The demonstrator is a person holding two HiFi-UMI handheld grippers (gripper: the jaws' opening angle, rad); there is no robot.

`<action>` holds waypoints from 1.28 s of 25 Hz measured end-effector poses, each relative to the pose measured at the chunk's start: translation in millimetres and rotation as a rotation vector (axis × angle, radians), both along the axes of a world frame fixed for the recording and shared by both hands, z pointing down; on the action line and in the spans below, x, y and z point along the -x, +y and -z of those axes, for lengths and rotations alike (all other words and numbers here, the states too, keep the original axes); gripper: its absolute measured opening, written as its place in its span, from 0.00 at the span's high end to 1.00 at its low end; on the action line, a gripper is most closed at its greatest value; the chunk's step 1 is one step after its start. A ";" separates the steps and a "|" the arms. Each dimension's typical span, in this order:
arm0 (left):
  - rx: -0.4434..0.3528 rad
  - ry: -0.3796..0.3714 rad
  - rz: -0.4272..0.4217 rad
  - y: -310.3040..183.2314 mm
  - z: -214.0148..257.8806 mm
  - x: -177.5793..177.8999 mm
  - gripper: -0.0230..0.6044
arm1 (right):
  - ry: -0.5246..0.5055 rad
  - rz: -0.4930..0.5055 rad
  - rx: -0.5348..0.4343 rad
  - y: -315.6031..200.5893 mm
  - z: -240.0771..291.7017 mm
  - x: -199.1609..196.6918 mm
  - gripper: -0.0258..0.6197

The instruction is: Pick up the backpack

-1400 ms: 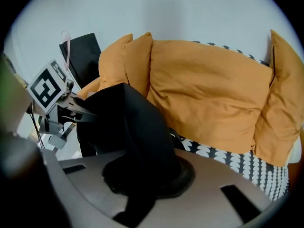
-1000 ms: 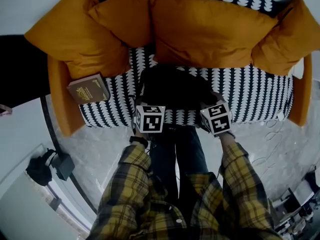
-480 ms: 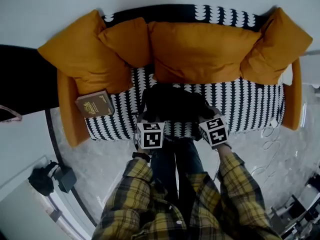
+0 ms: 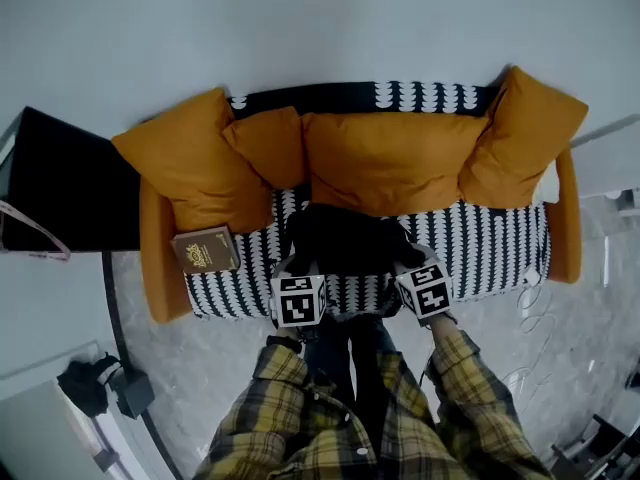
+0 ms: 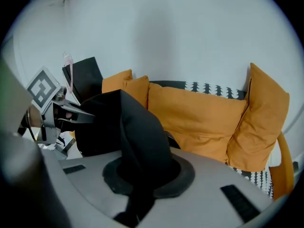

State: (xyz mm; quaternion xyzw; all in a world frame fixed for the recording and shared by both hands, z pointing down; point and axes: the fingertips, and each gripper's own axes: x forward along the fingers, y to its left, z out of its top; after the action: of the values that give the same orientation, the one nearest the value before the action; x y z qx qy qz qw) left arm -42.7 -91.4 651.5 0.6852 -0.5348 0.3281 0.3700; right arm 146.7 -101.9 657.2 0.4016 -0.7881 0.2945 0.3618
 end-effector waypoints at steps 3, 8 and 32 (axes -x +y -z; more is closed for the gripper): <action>-0.046 0.010 0.009 -7.0 28.1 0.1 0.89 | -0.008 0.010 -0.027 -7.8 27.3 -0.3 0.89; -0.105 0.023 0.013 -11.4 72.3 -0.9 0.89 | -0.017 0.007 -0.070 -14.1 72.0 0.7 0.89; -0.436 0.087 -0.063 -64.0 257.1 -12.6 0.89 | -0.195 -0.095 -0.420 -41.6 271.2 -9.0 0.89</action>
State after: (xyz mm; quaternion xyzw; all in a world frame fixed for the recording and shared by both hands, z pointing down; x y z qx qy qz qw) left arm -30.1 -155.4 394.4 0.7789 -0.5548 0.1861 0.2254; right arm 155.6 -143.6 385.9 0.4743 -0.8436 0.1781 0.1779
